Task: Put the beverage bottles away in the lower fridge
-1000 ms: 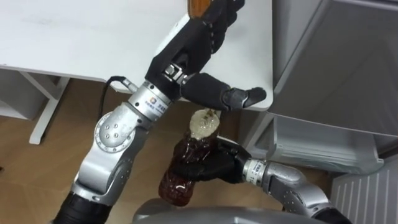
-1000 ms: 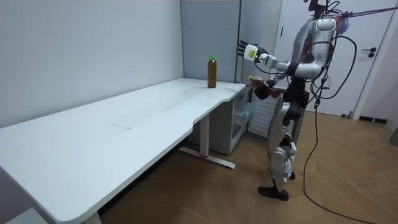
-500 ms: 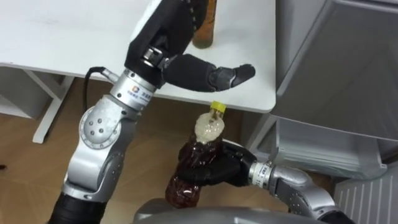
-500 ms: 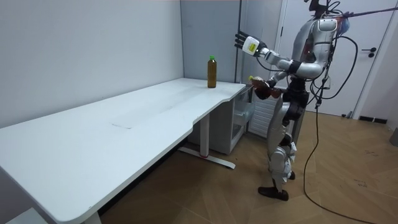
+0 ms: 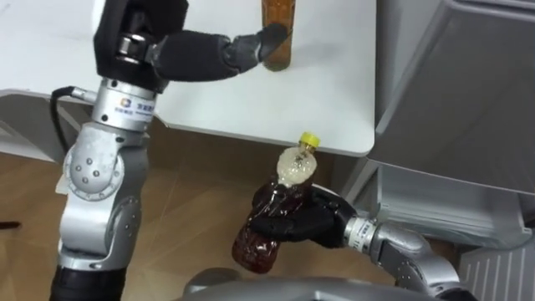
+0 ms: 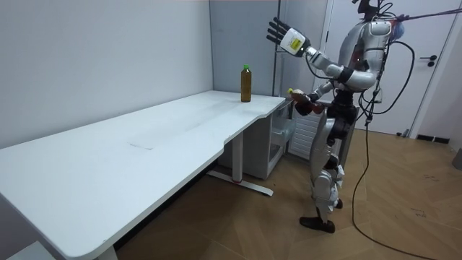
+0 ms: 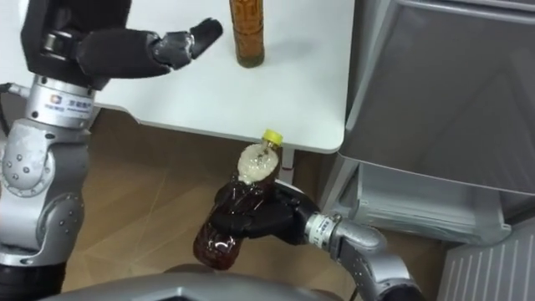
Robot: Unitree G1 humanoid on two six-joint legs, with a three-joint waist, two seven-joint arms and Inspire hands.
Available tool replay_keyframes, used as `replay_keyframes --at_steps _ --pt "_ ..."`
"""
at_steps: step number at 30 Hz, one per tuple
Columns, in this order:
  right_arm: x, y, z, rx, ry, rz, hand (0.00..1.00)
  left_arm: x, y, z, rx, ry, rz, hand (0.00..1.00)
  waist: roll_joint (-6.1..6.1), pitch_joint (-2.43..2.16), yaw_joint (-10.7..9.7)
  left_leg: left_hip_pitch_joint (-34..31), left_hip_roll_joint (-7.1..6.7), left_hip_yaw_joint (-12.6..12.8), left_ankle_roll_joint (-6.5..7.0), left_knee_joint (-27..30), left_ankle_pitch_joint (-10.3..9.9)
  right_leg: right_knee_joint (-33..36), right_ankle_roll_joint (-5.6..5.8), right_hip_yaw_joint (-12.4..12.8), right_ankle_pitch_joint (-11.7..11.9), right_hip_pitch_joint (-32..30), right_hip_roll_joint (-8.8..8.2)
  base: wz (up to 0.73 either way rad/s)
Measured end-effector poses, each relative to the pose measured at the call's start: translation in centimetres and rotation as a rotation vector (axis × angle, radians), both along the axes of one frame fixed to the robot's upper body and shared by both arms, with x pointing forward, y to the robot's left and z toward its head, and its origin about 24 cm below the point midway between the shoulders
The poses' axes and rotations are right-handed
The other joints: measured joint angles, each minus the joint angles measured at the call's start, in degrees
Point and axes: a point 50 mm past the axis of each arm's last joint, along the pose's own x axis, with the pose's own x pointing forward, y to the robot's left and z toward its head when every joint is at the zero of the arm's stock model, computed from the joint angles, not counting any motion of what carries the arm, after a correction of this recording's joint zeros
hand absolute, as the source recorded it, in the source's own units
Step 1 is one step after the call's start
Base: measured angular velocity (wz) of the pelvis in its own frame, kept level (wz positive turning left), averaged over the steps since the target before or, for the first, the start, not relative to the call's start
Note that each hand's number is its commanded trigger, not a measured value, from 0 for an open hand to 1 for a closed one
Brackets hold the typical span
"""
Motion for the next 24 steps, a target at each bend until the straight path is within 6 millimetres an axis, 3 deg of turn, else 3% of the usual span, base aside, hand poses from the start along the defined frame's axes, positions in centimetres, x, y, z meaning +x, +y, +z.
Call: replay_keyframes --at_steps 5,6,11,15,19,24 --pt "-0.4 -0.8 -0.2 -0.024 0.008 -0.021 1.0 -0.2 2.5 0.5 -0.047 -0.018 0.168 0.0 0.01 0.06 1.2 0.3 -0.05 -0.3 0.0 -0.3 0.0 0.0 0.0 -1.0 0.0 0.4 -0.11 0.03" --pt "-0.3 -1.0 -0.2 -0.03 0.004 -0.03 1.0 -0.4 3.1 0.5 -0.063 -0.023 0.204 0.0 0.15 0.27 1.7 0.7 -0.05 -0.3 -0.02 -0.5 0.0 0.0 0.0 -1.0 0.0 0.7 -0.11 0.0" --pt "-0.5 -2.3 -0.1 -0.047 0.005 -0.082 1.0 -1.3 4.6 0.0 -0.128 -0.02 0.333 0.0 0.43 0.2 3.1 1.0 -0.04 -0.2 -0.05 -0.7 0.0 0.1 0.0 -1.1 0.0 0.9 -0.13 -0.01" --pt "-1.0 -2.4 -0.1 -0.054 0.013 -0.091 1.0 -1.6 6.5 -1.6 -0.195 0.047 0.482 0.0 0.51 0.15 4.4 1.1 0.0 -0.2 -0.15 -0.6 0.1 0.1 -0.01 -1.2 0.0 1.0 -0.1 0.0" --pt "-1.0 -1.9 0.2 -0.04 -0.004 -0.094 1.0 -2.9 7.8 -3.4 -0.221 0.135 0.614 0.0 0.9 0.28 4.5 1.7 -0.04 -0.3 -0.15 -0.6 0.1 0.0 -0.01 -1.3 0.0 1.7 -0.1 0.0" --pt "-1.0 -1.7 0.1 -0.047 0.007 -0.119 1.0 -3.3 9.1 -6.7 -0.243 0.281 0.743 0.0 0.85 -0.18 5.7 1.8 -0.1 -0.4 -0.18 -0.5 0.2 -1.0 -0.07 -1.5 0.0 2.0 -0.08 0.0"
